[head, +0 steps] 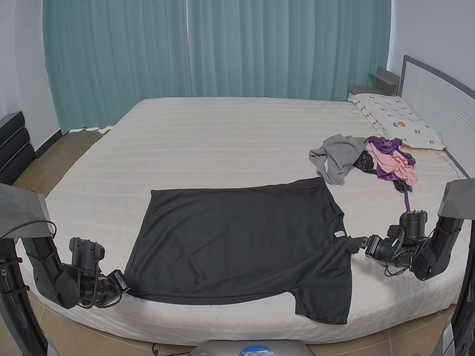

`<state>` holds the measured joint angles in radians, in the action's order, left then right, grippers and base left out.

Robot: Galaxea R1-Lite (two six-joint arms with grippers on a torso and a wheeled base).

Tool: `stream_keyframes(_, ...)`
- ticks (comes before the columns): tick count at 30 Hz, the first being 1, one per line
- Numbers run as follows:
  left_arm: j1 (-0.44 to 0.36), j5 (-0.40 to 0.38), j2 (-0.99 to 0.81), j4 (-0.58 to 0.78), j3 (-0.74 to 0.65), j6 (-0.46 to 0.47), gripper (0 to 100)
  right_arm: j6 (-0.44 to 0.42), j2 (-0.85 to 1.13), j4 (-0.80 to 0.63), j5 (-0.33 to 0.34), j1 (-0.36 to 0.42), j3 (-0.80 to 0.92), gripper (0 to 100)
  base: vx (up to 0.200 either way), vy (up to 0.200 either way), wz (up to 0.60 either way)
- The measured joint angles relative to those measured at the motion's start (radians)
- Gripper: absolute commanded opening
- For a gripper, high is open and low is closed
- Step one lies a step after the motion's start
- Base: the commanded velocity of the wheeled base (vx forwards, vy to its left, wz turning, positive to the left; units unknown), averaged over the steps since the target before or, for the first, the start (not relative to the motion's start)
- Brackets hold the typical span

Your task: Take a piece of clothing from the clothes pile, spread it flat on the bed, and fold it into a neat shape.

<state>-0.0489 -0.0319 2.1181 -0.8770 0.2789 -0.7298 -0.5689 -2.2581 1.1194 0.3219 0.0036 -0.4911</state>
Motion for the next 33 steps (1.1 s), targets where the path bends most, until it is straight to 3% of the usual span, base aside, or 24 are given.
stream_keyframes(7,0.001,0.0,0.0,0.0,-0.003,0.0,0,0.036,0.062,0.054,0.047,0.038,0.227,100,0.0,0.0,0.0)
stream_keyframes(12,0.002,0.0,0.0,0.0,-0.009,0.0,0,0.032,0.042,0.183,0.056,0.079,0.304,100,0.0,0.0,0.0)
stream_keyframes(23,0.001,0.0,0.002,0.0,-0.006,0.0,0,0.006,-0.101,0.364,0.056,0.126,0.338,100,0.0,0.0,0.0)
stream_keyframes(33,0.001,0.0,0.002,0.0,-0.007,0.0,0,0.005,-0.171,0.421,0.039,0.141,0.316,100,0.0,0.0,0.0)
